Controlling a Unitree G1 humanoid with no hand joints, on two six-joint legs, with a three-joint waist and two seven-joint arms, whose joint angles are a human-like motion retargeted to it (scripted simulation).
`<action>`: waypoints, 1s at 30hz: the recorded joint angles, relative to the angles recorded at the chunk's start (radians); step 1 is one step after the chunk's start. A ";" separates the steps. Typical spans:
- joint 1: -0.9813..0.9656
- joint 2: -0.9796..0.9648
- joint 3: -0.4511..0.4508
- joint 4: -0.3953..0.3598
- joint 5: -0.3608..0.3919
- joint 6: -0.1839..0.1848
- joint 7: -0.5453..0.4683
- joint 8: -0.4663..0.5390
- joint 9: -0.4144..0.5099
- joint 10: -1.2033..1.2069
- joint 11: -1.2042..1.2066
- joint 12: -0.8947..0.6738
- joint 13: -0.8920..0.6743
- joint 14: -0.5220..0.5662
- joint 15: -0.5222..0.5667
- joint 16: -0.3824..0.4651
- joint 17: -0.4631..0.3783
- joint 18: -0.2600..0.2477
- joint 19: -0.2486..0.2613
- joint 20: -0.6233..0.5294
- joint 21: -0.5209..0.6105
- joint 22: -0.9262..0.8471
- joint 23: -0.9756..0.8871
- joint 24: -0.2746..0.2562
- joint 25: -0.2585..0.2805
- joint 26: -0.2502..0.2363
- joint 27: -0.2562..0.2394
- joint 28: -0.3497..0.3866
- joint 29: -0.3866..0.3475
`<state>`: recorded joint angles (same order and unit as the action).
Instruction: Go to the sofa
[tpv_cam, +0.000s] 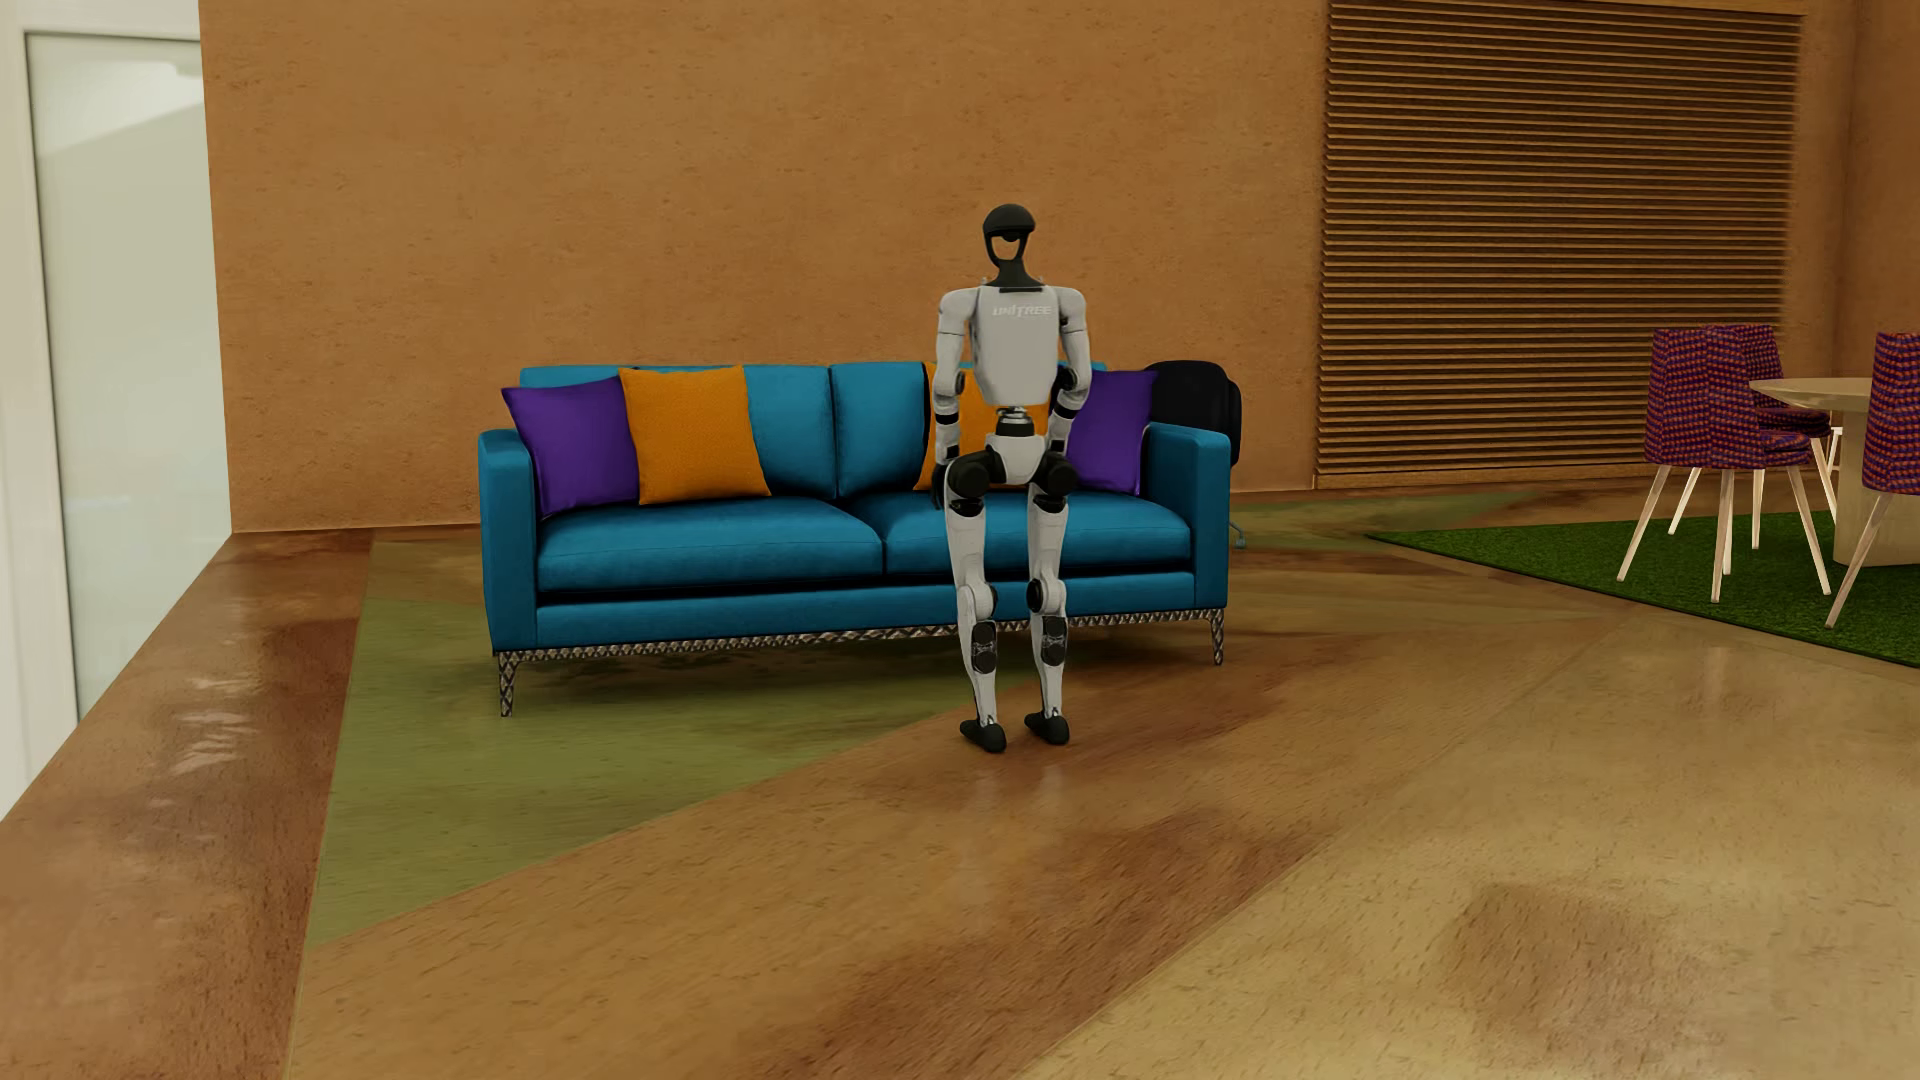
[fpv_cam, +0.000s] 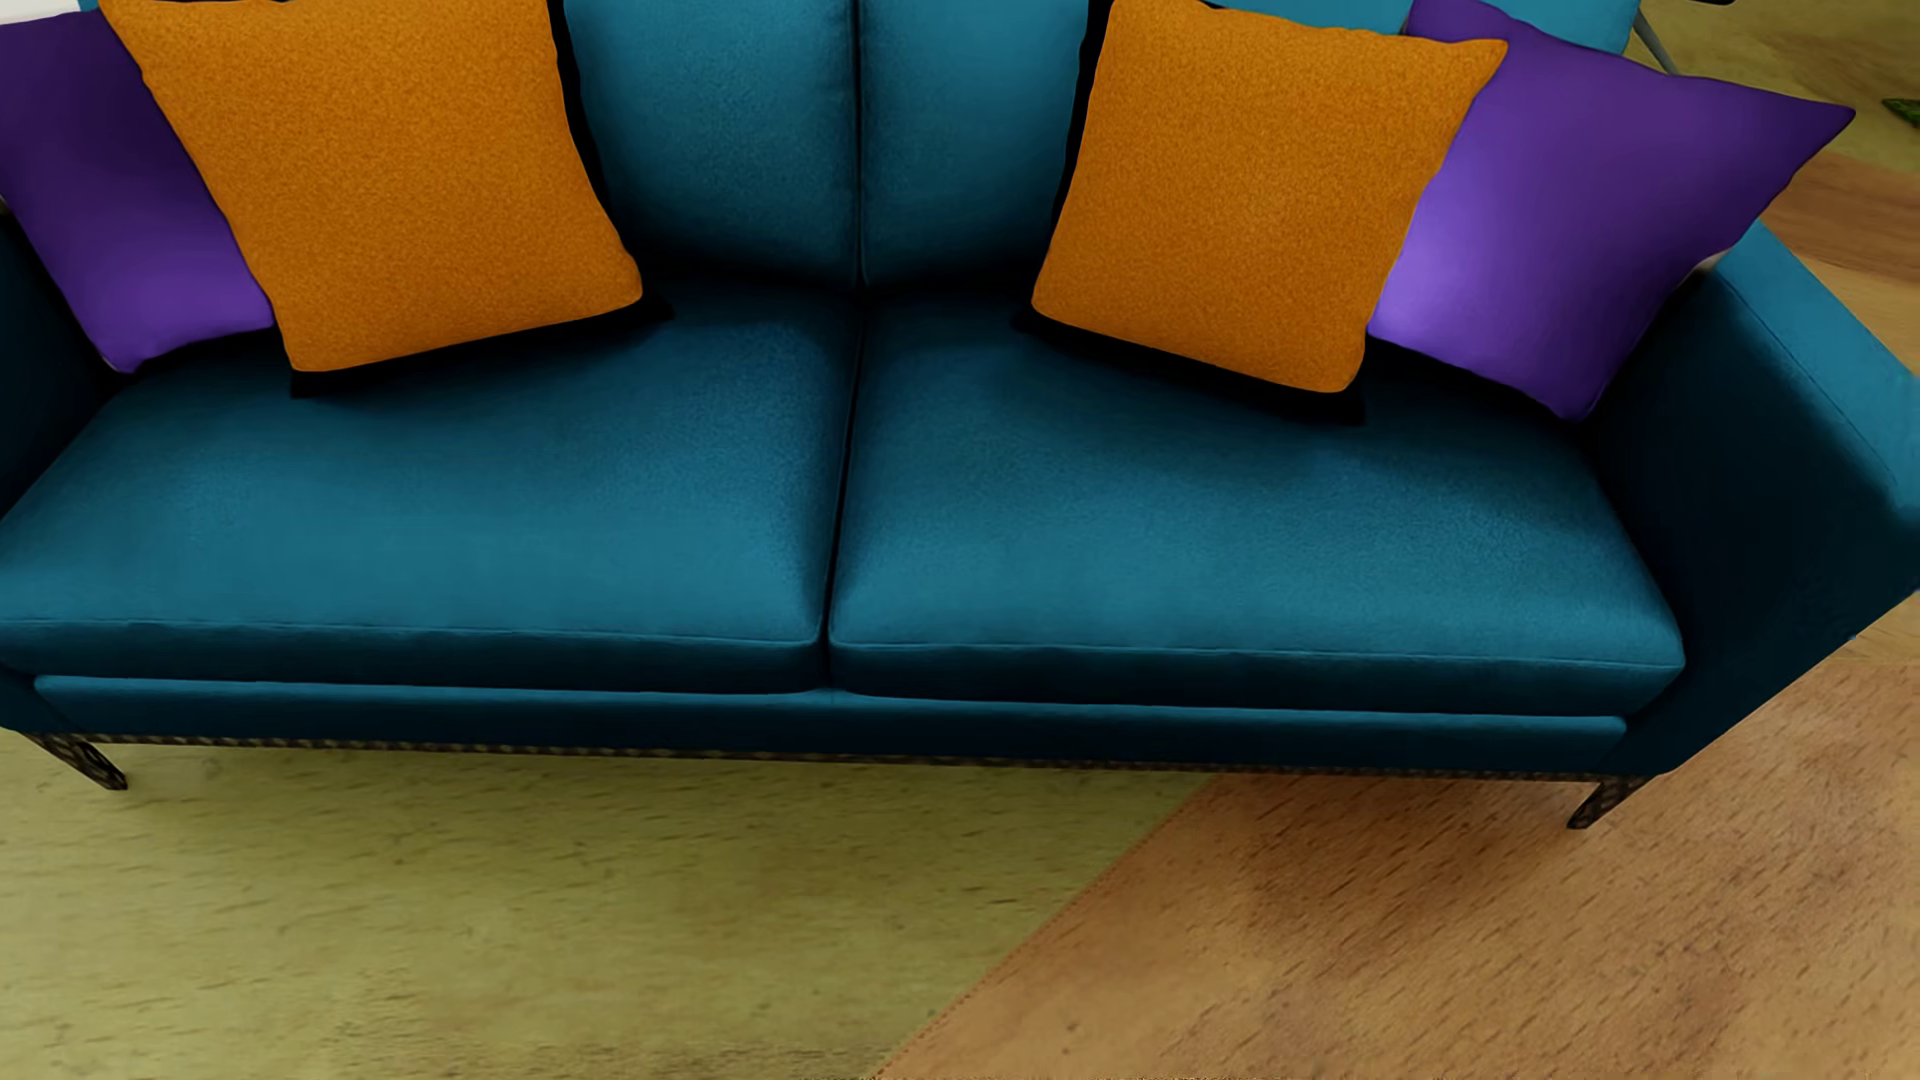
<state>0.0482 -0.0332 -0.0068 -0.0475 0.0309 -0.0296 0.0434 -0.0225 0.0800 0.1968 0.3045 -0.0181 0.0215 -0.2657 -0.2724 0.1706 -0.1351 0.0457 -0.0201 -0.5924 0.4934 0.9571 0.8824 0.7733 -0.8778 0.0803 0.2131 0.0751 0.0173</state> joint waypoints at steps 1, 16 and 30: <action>0.001 0.000 0.000 0.001 0.001 0.000 0.002 0.002 0.000 -0.001 -0.001 -0.001 0.000 0.000 0.001 0.001 0.000 0.000 0.000 0.001 0.001 0.001 -0.002 -0.001 0.002 0.000 0.004 0.001 -0.001; 0.003 -0.004 -0.008 0.006 0.008 0.000 0.024 0.021 0.000 -0.001 0.004 0.005 0.001 -0.007 0.007 -0.015 0.009 0.007 0.008 0.015 -0.039 -0.004 -0.009 -0.008 0.013 0.015 0.006 -0.002 -0.019; 0.009 -0.011 -0.015 0.008 0.011 -0.002 0.044 0.039 0.009 0.004 0.024 -0.015 -0.005 -0.013 0.002 -0.017 0.013 0.011 0.013 0.004 -0.052 -0.003 -0.011 -0.007 -0.003 0.012 -0.002 0.000 -0.014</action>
<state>0.0576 -0.0438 -0.0220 -0.0393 0.0422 -0.0318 0.0871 0.0167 0.0894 0.2013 0.3284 -0.0329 0.0166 -0.2789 -0.2702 0.1534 -0.1221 0.0568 -0.0074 -0.5880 0.4418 0.9546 0.8709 0.7668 -0.8807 0.0925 0.2115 0.0751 0.0031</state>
